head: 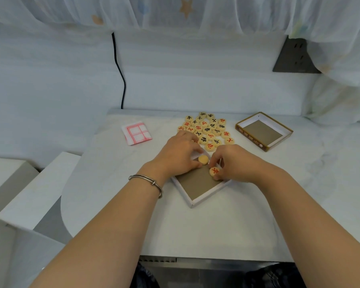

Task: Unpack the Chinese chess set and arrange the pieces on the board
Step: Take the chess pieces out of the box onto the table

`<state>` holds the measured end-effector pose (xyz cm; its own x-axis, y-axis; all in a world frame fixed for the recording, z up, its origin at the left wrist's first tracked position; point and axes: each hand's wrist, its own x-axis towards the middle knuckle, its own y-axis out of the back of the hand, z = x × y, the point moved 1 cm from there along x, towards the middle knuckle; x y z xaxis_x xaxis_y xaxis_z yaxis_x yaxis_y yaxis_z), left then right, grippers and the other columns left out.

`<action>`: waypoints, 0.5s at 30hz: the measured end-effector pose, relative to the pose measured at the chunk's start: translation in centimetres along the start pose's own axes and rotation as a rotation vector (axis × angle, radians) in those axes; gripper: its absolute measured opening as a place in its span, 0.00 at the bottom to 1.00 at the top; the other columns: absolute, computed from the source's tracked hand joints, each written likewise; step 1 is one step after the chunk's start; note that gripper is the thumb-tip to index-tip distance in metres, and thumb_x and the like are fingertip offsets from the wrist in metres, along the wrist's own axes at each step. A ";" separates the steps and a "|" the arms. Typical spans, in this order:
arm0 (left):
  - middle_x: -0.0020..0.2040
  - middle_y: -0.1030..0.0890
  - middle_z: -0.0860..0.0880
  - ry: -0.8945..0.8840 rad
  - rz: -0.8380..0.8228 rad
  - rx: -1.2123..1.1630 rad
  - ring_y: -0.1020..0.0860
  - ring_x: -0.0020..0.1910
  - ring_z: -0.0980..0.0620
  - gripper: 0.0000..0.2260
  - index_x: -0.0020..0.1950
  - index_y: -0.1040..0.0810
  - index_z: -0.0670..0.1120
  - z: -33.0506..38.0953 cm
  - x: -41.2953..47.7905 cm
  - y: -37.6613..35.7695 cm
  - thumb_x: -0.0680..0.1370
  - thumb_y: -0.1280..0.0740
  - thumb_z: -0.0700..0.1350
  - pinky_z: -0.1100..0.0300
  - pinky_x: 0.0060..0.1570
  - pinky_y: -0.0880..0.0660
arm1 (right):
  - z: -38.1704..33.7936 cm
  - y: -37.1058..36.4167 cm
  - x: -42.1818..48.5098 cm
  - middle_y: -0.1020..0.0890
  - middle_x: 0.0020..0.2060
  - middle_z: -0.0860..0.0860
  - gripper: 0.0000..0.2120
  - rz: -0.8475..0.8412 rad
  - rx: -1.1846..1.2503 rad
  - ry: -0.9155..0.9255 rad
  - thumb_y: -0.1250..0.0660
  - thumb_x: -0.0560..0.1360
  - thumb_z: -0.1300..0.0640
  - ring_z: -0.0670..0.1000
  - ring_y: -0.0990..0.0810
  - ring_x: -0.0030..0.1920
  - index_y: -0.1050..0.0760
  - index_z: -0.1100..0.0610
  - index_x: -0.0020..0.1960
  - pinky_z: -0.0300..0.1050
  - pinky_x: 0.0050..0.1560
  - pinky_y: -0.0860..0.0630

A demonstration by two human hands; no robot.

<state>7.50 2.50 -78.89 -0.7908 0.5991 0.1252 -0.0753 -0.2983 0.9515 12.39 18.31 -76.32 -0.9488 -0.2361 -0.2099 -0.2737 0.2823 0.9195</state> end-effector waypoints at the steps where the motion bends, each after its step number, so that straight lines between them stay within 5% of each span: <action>1: 0.67 0.29 0.50 -0.010 0.000 -0.011 0.36 0.67 0.51 0.16 0.59 0.20 0.51 0.1 0.0 -0.1 0.73 0.31 0.54 0.55 0.67 0.37 | -0.1 -0.1 0.0 0.24 0.46 0.47 0.12 -0.016 0.014 0.003 0.25 0.69 0.55 0.46 0.26 0.43 0.19 0.52 0.52 0.36 0.40 0.28; 6: 0.67 0.29 0.52 0.070 0.023 -0.192 0.36 0.68 0.53 0.10 0.49 0.18 0.49 -0.1 -0.2 1.0 0.72 0.30 0.51 0.60 0.65 0.39 | 0.4 0.7 -0.3 0.21 0.36 0.45 0.05 0.021 0.352 -0.029 0.25 0.69 0.53 0.43 0.24 0.38 0.18 0.52 0.44 0.34 0.36 0.31; 9: 0.61 0.26 0.51 0.291 0.134 -0.306 0.31 0.62 0.53 0.09 0.48 0.19 0.49 -1.6 -0.1 2.2 0.71 0.29 0.51 0.61 0.59 0.35 | 1.7 1.5 -0.1 0.19 0.39 0.47 0.04 0.181 0.556 -0.103 0.26 0.70 0.55 0.46 0.21 0.35 0.20 0.54 0.43 0.39 0.36 0.25; 12: 0.50 0.23 0.51 0.558 0.159 -0.252 0.25 0.48 0.52 0.09 0.46 0.20 0.49 -3.0 -0.1 1.7 0.72 0.30 0.53 0.59 0.46 0.28 | 2.6 1.0 0.4 0.19 0.39 0.50 0.06 0.147 0.573 -0.177 0.27 0.70 0.56 0.49 0.21 0.34 0.20 0.57 0.44 0.44 0.40 0.22; 15: 0.48 0.19 0.50 0.699 0.135 -0.219 0.23 0.46 0.49 0.08 0.48 0.20 0.47 -3.5 0.0 0.9 0.74 0.33 0.50 0.58 0.44 0.25 | 3.6 0.3 0.9 0.22 0.34 0.50 0.07 0.212 0.574 -0.292 0.28 0.71 0.56 0.49 0.25 0.31 0.21 0.59 0.43 0.44 0.36 0.24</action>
<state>5.35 -0.40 -78.97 -0.9982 -0.0436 -0.0400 -0.0114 -0.5212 0.8533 10.84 21.56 -77.41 -0.9729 0.1165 -0.1997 -0.0411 0.7628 0.6453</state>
